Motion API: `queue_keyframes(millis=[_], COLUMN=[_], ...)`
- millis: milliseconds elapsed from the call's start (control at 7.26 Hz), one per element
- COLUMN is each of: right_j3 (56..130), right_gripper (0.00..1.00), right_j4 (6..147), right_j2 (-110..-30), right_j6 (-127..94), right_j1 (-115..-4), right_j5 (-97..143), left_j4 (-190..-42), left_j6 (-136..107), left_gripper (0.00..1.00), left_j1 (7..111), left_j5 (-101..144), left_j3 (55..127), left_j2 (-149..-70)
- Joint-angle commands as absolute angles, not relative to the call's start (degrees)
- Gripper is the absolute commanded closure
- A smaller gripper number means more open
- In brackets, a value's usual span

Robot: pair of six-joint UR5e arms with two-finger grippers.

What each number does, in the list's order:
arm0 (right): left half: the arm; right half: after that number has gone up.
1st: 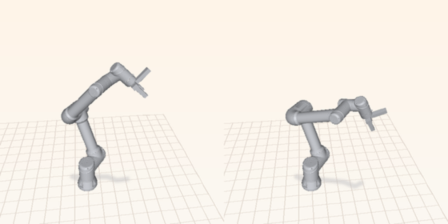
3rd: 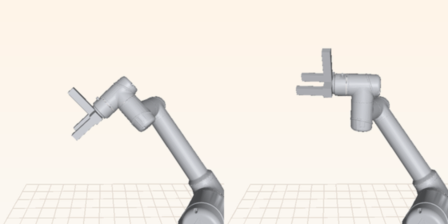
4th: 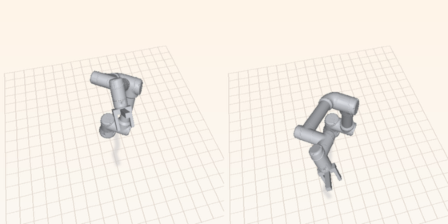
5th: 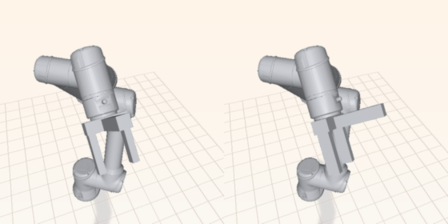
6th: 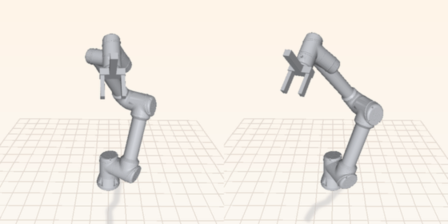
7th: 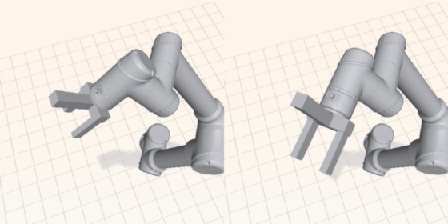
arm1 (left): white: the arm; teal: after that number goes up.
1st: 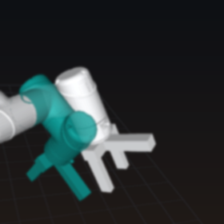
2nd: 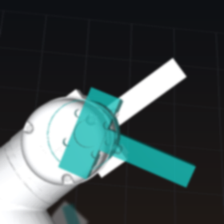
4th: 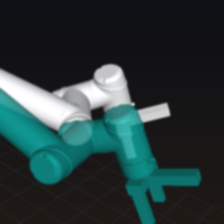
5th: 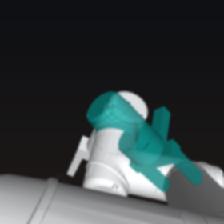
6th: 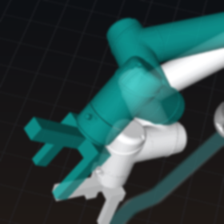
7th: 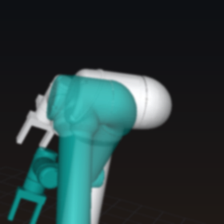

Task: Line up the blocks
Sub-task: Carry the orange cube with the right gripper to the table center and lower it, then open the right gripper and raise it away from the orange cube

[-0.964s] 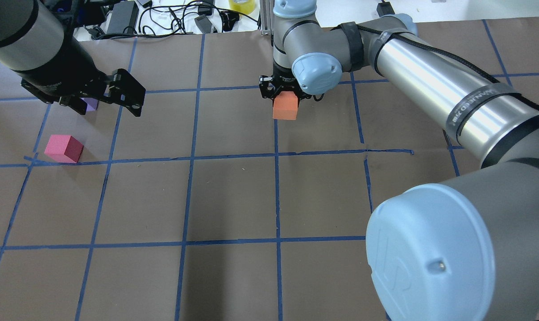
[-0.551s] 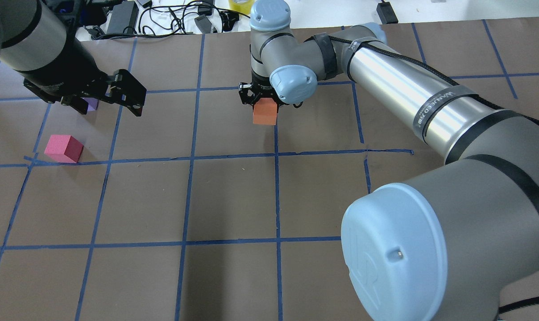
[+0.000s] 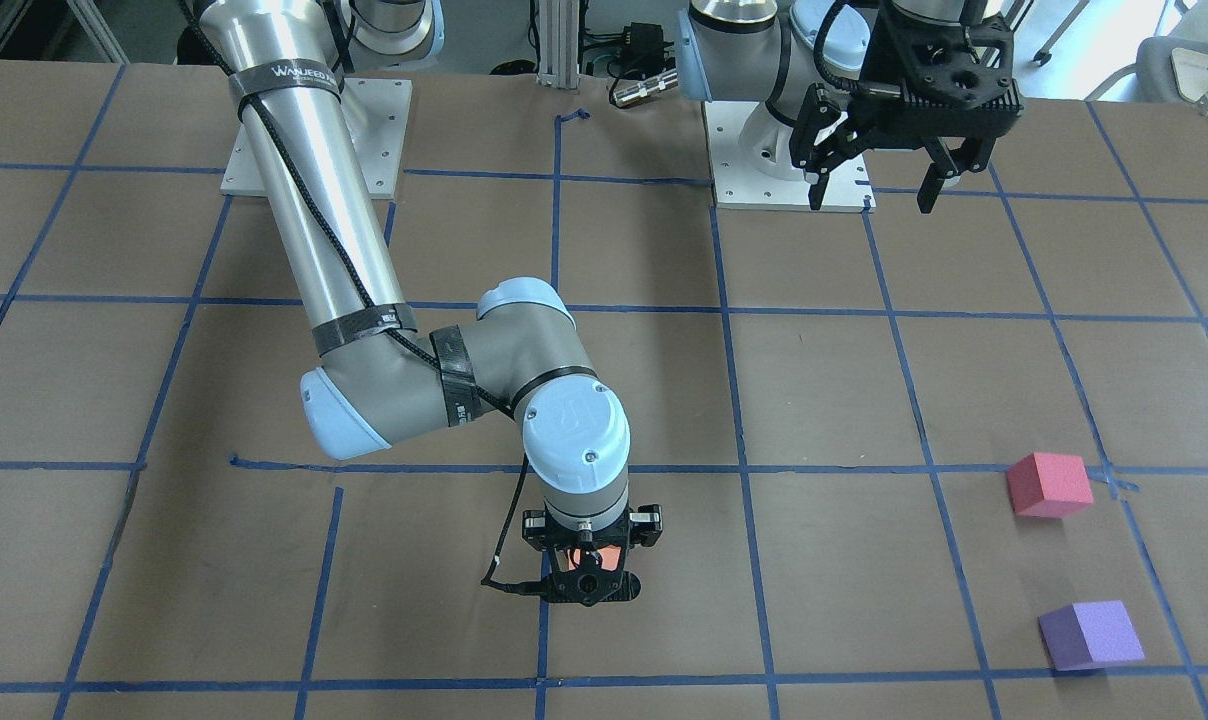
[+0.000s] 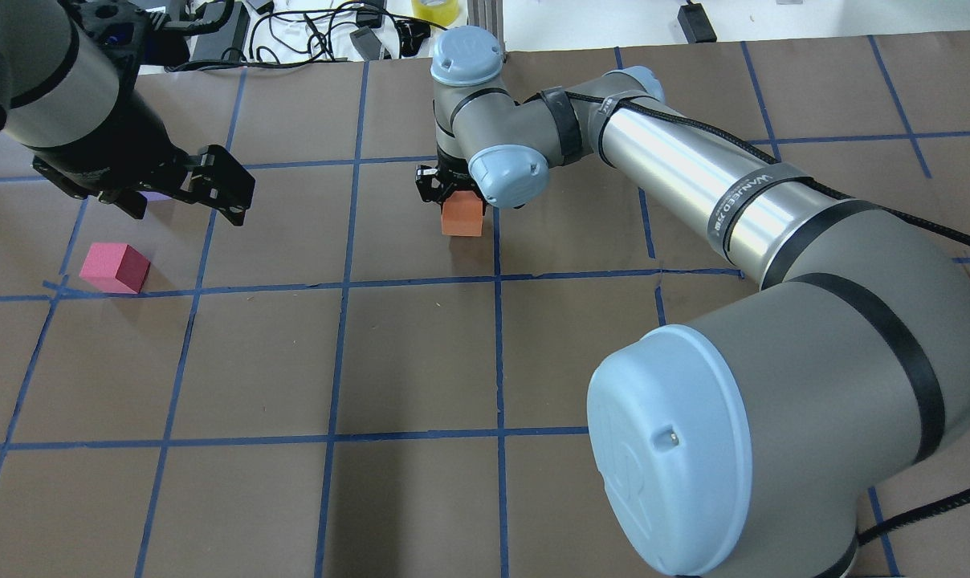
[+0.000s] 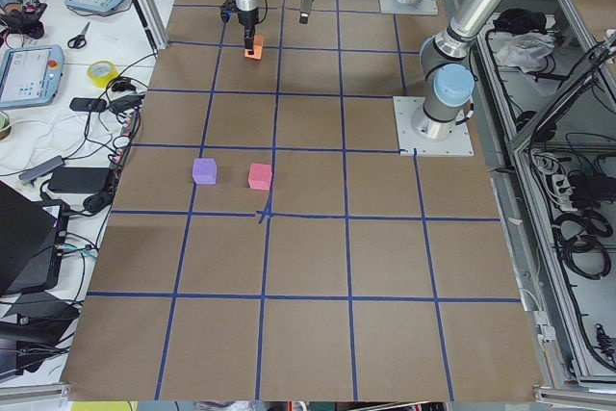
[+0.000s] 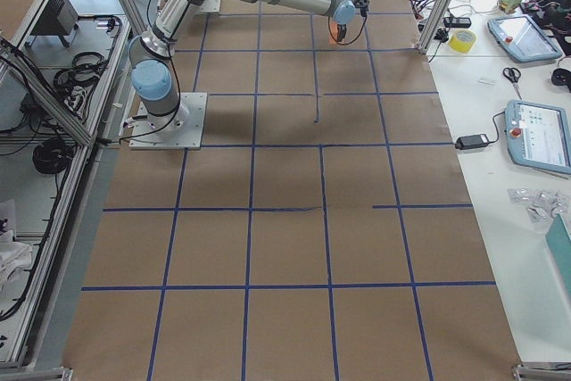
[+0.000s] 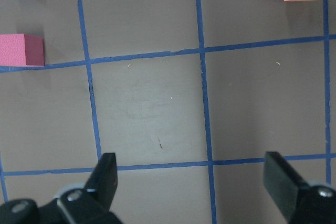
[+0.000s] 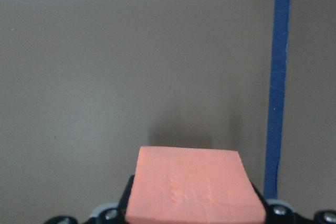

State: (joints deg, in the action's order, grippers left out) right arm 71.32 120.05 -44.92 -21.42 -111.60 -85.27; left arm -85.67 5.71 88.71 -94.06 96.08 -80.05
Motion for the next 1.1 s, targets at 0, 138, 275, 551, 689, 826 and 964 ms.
queue_keyframes(millis=[0,138,275,551,689,826,964], right_j3=[71.45,71.46,71.11,71.1,71.28,71.8,72.33], right_gripper=[0.0,0.0,0.0,0.0,0.0,0.0,0.0], right_j4=[120.32,120.24,120.15,119.01,115.35,111.92,107.97], right_j2=[-44.47,-44.73,-45.61,-49.54,-52.7,-56.56,-60.78], right_j6=[-21.53,-21.53,-21.45,-22.5,-22.41,-21.63,-18.84], right_j1=[-111.88,-111.88,-111.71,-111.62,-108.66,-104.37,-100.85], right_j5=[-85.25,-85.25,-85.17,-86.04,-85.61,-85.43,-85.52], left_j4=[-85.6,-85.52,-85.43,-85.34,-85.43,-85.43,-85.43], left_j6=[5.8,6.24,5.98,6.06,6.06,5.8,5.8], left_gripper=[0.0,0.0,0.0,0.0,0.0,0.0,0.0], left_j1=[88.77,88.68,88.68,88.77,88.77,88.77,88.77], left_j5=[-94.3,-94.13,-94.04,-93.87,-93.87,-93.87,-93.95], left_j3=[96.15,96.07,95.72,95.8,95.8,95.97,96.06], left_j2=[-79.63,-79.89,-80.07,-79.89,-79.72,-79.8,-79.72])
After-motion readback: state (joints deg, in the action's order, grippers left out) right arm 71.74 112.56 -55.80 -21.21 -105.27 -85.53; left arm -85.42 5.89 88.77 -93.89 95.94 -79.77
